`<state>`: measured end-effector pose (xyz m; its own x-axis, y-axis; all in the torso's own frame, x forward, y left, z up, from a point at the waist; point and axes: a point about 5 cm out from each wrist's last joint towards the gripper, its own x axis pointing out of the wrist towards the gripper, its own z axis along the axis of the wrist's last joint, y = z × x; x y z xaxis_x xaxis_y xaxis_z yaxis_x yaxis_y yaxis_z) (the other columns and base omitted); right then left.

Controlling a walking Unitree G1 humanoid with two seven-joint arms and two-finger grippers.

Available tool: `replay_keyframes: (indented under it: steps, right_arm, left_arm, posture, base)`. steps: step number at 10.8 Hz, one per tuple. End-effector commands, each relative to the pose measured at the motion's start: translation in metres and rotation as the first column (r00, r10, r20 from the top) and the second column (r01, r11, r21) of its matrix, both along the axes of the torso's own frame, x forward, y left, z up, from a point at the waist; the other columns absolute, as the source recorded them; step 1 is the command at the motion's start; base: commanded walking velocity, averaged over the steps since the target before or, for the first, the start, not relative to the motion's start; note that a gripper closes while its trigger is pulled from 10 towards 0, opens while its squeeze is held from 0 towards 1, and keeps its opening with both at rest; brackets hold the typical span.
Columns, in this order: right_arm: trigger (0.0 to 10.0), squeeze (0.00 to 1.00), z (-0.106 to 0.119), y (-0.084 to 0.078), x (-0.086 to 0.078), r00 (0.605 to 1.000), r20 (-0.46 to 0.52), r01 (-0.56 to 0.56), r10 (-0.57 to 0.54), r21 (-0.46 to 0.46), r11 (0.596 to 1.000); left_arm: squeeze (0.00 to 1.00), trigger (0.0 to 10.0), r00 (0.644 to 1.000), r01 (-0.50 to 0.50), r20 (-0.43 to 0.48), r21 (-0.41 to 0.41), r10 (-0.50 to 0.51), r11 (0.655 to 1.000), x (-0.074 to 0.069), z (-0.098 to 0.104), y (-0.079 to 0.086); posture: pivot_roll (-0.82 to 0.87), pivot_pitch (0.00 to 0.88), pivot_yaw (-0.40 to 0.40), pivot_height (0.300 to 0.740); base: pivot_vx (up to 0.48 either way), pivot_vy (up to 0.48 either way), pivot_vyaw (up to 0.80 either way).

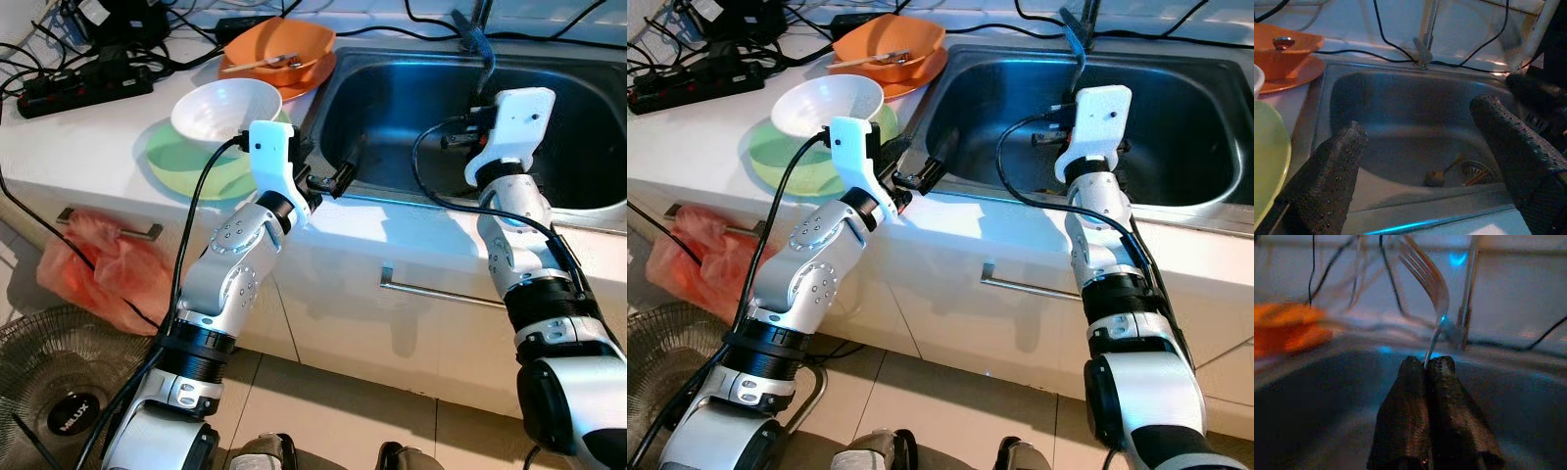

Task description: Kitchen organization

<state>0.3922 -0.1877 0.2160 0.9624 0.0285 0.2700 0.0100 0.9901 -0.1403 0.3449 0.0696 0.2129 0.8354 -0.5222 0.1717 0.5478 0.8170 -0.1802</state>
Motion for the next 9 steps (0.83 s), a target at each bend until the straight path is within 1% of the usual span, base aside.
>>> replay_keyframes:
  steps: [1,2,3,4,5,7,9]
  right_arm:
    - [10.0,1.0,-0.005,0.003,0.003,0.998,-0.055,-0.028,0.026,-0.03,0.999]
    - [10.0,1.0,-0.018,0.008,0.006,0.988,-0.142,-0.075,0.065,-0.065,0.995]
    - [10.0,1.0,-0.018,0.009,0.006,0.988,-0.136,-0.081,0.073,-0.06,0.995]
    - [10.0,1.0,-0.018,0.01,0.006,0.989,-0.129,-0.086,0.078,-0.062,0.994]
    - [10.0,1.0,-0.018,0.011,0.007,0.988,-0.132,-0.093,0.085,-0.059,0.994]
    - [10.0,1.0,-0.018,0.012,0.007,0.987,-0.127,-0.105,0.097,-0.055,0.993]
    - [10.0,1.0,-0.011,0.014,0.007,0.99,-0.085,-0.114,0.11,-0.046,0.992]
  left_arm:
    - [0.0,10.0,0.999,-0.022,-0.031,0.036,0.023,0.999,0.001,-0.008,0.004]
    - [0.0,10.0,0.997,-0.038,-0.063,0.111,0.046,0.993,0.003,-0.02,0.007]
    - [0.0,10.0,0.997,-0.028,-0.071,0.118,0.037,0.993,0.003,-0.022,0.008]
    - [0.0,10.0,0.996,-0.027,-0.076,0.141,0.038,0.99,0.004,-0.023,0.011]
    - [0.0,10.0,0.996,-0.036,-0.07,0.146,0.047,0.989,0.007,-0.022,0.014]
    - [0.0,10.0,0.996,-0.062,-0.053,0.137,0.07,0.989,0.012,-0.015,0.018]
    - [0.0,10.0,0.995,-0.076,-0.051,0.139,0.084,0.987,0.016,-0.014,0.022]
  posture:
    - [0.09,0.121,0.111,0.74]
    - [0.09,0.123,0.112,0.74]
    - [0.09,0.123,0.11,0.74]
    - [0.1,0.126,0.114,0.74]
    - [0.1,0.126,0.115,0.74]
    - [0.09,0.127,0.116,0.74]
    - [0.09,0.126,0.119,0.74]
  base:
    - [0.0,0.0,0.0]
    - [0.0,0.0,0.0]
    - [0.0,0.0,0.0]
    - [0.0,0.0,0.0]
    - [0.0,0.0,0.0]
    - [0.0,0.0,0.0]
    - [0.0,0.0,0.0]
